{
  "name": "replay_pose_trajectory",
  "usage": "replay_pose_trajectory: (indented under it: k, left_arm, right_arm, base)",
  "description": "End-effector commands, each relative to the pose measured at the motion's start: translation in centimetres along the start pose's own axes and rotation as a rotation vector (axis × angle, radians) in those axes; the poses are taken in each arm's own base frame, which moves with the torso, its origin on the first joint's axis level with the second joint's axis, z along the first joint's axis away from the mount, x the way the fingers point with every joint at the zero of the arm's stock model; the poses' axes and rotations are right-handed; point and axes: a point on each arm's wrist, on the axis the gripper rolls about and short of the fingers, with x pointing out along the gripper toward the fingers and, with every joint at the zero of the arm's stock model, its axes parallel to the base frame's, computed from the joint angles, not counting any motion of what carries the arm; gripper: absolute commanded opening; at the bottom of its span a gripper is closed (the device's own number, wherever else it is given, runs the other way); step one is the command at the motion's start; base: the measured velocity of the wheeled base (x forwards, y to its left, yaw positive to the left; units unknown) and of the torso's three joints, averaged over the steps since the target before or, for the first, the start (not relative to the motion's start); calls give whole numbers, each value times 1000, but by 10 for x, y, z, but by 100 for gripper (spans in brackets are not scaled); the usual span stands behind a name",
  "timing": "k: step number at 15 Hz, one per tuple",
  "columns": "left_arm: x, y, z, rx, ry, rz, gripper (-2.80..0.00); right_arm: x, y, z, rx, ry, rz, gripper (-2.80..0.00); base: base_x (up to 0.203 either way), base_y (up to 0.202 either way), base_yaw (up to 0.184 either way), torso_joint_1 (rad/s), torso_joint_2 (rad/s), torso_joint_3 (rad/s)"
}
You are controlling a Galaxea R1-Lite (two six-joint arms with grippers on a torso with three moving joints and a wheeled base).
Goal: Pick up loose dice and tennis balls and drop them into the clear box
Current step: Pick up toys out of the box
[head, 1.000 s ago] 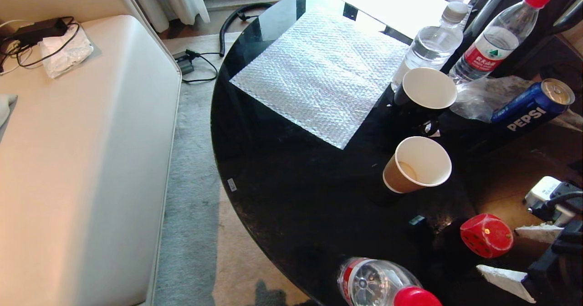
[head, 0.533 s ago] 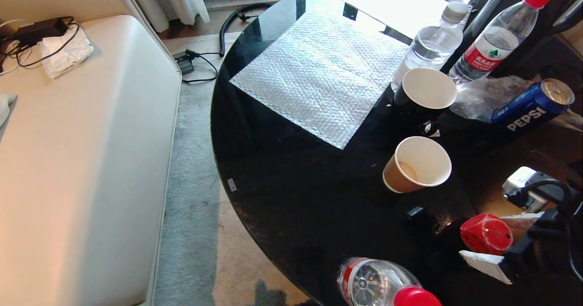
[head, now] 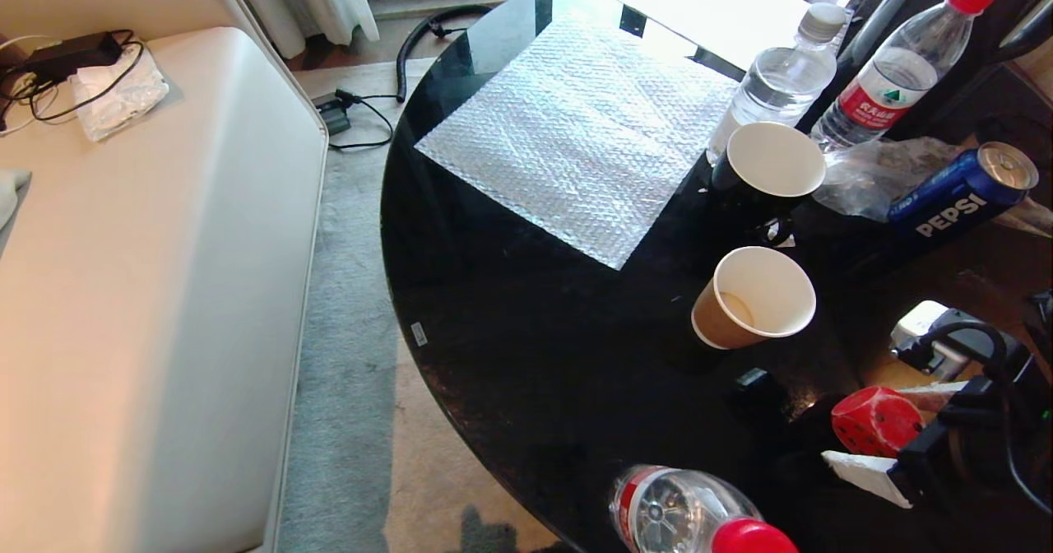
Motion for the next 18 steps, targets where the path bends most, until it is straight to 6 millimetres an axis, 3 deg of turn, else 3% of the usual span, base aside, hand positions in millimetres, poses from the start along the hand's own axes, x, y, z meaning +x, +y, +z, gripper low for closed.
replay_pose_trajectory:
  k: [1,3,4,14,16,18]
  left_arm:
    - [0,0,0,0,0,1,-280]
    - [0,0,0,0,2,1,-280]
    - [0,0,0,0,0,1,-280]
    - [0,0,0,0,0,1,-280]
    - [0,0,0,0,2,1,-280]
    - [0,0,0,0,0,1,-280]
  right_arm:
    - [-6,-1,4,0,-31,-12,0]
    - [-10,-1,4,11,-41,-13,0]
    - [-14,-1,3,27,-52,-14,-280]
    - [7,1,-3,17,43,12,-280]
    - [-2,-3,9,31,-23,-8,-280]
    - [-26,-3,9,80,-114,-36,-280]
  base:
    - [0,0,0,0,0,0]
    - [0,0,0,0,0,0]
    - [0,0,0,0,0,0]
    - [0,0,0,0,0,0]
    - [0,0,0,0,0,0]
    - [0,0,0,0,0,0]
